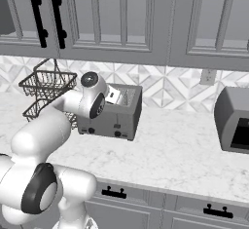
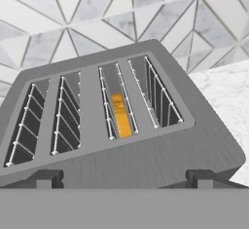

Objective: Start the toaster. Once the lever pops up, take the bread to the plate on the dining counter.

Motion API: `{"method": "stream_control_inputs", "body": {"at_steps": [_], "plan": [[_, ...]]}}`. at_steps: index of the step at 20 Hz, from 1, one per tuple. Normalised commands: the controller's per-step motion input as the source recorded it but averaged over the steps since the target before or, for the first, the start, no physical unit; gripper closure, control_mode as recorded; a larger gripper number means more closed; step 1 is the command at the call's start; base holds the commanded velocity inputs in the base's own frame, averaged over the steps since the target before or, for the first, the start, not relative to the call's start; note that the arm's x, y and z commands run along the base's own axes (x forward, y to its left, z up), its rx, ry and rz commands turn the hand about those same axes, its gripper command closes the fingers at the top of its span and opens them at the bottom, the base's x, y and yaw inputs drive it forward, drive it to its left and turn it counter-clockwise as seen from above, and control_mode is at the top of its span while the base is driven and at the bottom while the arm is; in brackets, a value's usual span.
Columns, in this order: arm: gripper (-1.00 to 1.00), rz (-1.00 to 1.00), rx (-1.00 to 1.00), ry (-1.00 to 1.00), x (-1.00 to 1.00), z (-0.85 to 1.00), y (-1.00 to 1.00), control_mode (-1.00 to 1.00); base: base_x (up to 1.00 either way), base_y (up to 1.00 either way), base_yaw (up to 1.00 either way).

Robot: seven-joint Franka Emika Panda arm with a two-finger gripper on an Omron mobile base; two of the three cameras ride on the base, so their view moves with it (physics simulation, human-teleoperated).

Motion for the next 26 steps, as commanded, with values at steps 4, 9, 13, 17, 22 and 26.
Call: {"method": "stream_control_inputs", "body": {"at_steps": [4,9,13,17,22,26], "plan": [[-1.00,0.00,0.00,0.00,0.00,0.00,0.00,-1.00,0.00,0.00,0.00],[-1.00,0.00,0.00,0.00,0.00,0.00,0.00,-1.00,0.00,0.00,0.00],[-1.00,0.00,0.00,0.00,0.00,0.00,0.00,-1.00,0.00,0.00,0.00],[-1.00,0.00,0.00,0.00,0.00,0.00,0.00,-1.00,0.00,0.00,0.00],[-1.00,0.00,0.00,0.00,0.00,0.00,0.00,-1.00,0.00,0.00,0.00],[-1.00,0.00,0.00,0.00,0.00,0.00,0.00,-1.00,0.00,0.00,0.00]]}}
